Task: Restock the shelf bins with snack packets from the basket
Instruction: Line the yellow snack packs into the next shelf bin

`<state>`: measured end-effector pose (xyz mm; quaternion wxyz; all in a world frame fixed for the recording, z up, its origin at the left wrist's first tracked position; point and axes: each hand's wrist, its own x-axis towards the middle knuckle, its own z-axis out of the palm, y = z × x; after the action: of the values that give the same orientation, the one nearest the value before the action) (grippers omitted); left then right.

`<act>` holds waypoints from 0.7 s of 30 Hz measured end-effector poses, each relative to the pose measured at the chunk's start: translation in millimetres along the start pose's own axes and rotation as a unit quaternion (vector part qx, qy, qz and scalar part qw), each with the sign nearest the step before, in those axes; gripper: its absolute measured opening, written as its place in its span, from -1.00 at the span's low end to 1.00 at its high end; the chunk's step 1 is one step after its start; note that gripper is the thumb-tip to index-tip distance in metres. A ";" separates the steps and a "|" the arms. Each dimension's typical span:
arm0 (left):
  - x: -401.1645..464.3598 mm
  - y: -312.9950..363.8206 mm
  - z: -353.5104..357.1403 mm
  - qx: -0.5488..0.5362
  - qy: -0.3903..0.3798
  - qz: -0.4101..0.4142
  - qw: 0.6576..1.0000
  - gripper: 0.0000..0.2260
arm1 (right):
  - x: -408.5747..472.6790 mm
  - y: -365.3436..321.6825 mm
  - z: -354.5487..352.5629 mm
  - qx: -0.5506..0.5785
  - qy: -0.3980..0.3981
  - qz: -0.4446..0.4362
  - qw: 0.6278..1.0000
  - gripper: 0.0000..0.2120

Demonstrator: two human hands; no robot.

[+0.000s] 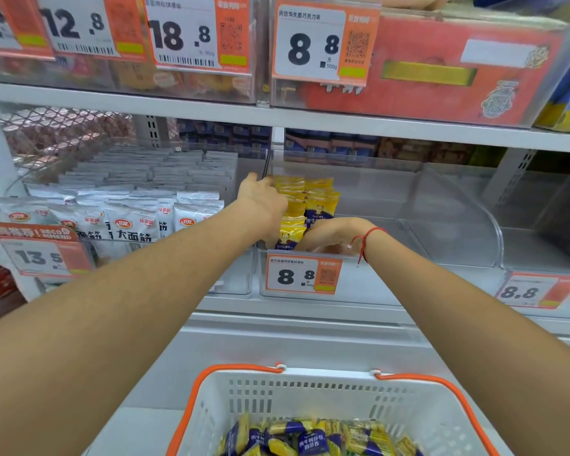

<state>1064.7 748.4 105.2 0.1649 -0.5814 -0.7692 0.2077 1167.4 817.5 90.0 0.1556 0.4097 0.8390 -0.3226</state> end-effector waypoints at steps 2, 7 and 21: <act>-3.5 -1.8 0.3 -0.009 0.013 0.007 1.000 -0.62 | 0.7 2.8 1.7 -0.004 0.029 -0.005 1.000 -0.51; -12.2 -3.8 1.3 -0.026 0.061 0.018 0.998 -0.69 | -1.8 6.0 -1.5 0.019 0.059 -0.015 0.998 -0.59; -126.3 19.8 -15.8 -0.437 0.165 -0.119 0.876 -0.78 | -103.9 43.8 61.1 0.101 0.404 -0.225 0.881 -0.84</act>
<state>1122.8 633.5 107.2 0.0420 -0.5244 -0.8064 -0.2702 1265.7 735.7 81.1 -0.3157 0.3179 0.8617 -0.2384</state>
